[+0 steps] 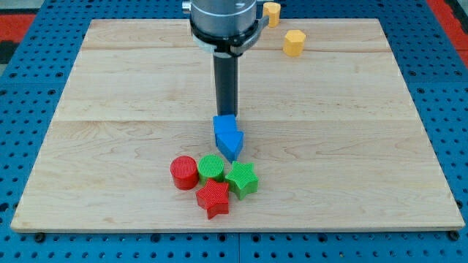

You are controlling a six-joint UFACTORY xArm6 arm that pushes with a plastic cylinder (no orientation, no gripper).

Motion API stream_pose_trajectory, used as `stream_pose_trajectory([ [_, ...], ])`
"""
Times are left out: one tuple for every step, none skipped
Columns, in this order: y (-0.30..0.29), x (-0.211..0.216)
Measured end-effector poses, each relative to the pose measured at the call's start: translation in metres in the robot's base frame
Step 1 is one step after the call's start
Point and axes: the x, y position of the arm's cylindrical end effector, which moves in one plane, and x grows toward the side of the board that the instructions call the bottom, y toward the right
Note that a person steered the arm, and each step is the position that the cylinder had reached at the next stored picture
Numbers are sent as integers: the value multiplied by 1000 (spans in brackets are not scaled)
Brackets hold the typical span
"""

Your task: Move blue cube towards bottom right

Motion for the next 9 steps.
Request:
stream_pose_trajectory([
  [-1,9],
  [-36,-18],
  [-70,-2],
  [-58,27],
  [27,24],
  [50,41],
  [48,65],
  [76,84],
  [96,84],
])
